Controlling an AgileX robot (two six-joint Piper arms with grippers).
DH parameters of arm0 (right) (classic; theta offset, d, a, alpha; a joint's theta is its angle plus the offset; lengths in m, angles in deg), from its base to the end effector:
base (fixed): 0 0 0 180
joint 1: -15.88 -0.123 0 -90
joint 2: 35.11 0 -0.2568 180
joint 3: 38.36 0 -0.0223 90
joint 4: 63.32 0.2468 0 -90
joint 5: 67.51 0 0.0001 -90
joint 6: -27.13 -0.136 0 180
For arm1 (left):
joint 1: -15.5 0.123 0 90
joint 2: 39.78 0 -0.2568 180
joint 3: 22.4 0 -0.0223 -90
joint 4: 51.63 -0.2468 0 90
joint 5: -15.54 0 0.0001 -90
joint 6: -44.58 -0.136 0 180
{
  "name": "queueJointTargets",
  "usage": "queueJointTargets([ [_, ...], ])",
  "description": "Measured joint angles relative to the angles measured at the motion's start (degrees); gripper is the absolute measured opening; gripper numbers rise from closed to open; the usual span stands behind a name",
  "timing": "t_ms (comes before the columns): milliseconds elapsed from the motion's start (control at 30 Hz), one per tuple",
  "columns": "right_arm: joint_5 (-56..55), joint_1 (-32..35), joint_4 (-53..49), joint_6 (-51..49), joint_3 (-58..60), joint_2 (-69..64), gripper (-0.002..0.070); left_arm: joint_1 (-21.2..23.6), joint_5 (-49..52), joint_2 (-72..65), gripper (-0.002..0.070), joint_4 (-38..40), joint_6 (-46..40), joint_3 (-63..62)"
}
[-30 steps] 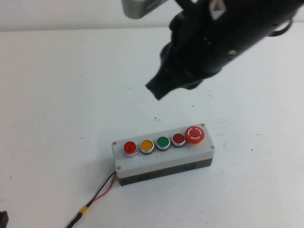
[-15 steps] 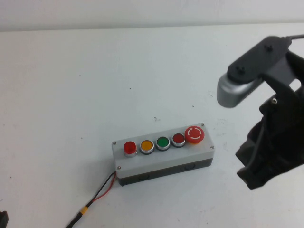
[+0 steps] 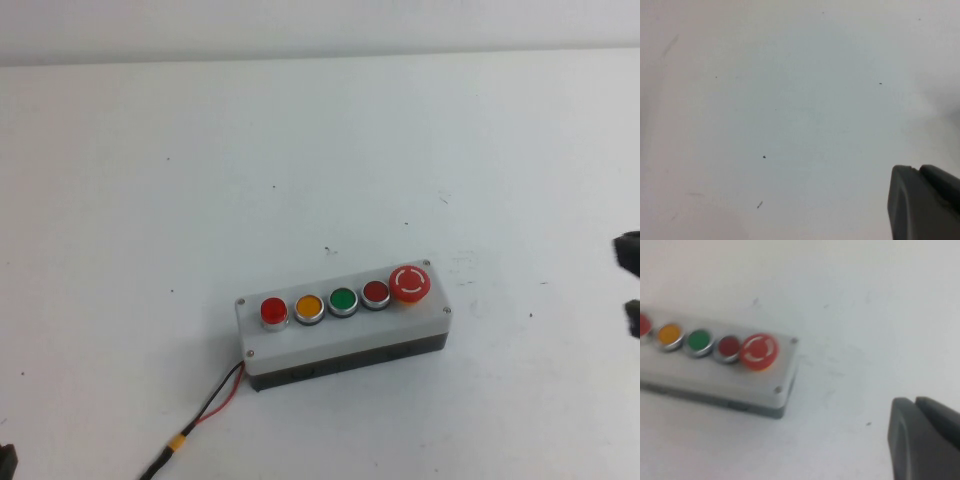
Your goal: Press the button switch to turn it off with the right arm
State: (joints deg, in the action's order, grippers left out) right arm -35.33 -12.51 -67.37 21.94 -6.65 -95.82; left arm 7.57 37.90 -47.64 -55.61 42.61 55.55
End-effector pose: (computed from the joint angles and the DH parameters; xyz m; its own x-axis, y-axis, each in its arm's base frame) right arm 0.2081 0.1067 0.2817 -0.5123 -0.2420 -0.8240 -0.4323 0.9017 0.0040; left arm 0.1187 -0.0129 0.1560 -0.2954 0.1405 -0.9450 0.1428 0.9845 0.1018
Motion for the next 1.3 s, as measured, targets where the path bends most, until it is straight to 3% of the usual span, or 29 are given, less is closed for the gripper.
queueJointTargets([
  [133, -13.21, 10.43, -0.11, 0.0, 13.61, 10.75, -0.0017, 0.0, 0.0, 0.0, -0.0002, 0.0, 0.0, 0.0],
  [267, -19.37, 17.62, -0.34, 0.0, 25.49, 22.72, -0.0017, 0.0, 0.0, 0.0, -0.0002, 0.0, 0.0, 0.0],
  [533, -33.78, 22.93, -0.02, -0.04, 44.7, 41.32, -0.0017, 0.0, 0.0, 0.0, -0.0002, 0.0, 0.0, 0.0],
  [800, -26.88, 23.15, 0.71, -0.48, 46.03, 51.83, -0.0017, 0.0, 0.0, 0.0, -0.0002, 0.0, 0.0, 0.0],
  [1167, -18.68, 23.15, 1.41, -0.48, 46.03, 52.51, -0.0017, 0.0, 0.0, 0.0, -0.0002, 0.0, 0.0, 0.0],
  [1300, -17.11, 23.15, 8.57, 8.04, 46.1, 52.51, -0.0017, 0.0, 0.0, 0.0, -0.0002, 0.0, 0.0, 0.0],
])
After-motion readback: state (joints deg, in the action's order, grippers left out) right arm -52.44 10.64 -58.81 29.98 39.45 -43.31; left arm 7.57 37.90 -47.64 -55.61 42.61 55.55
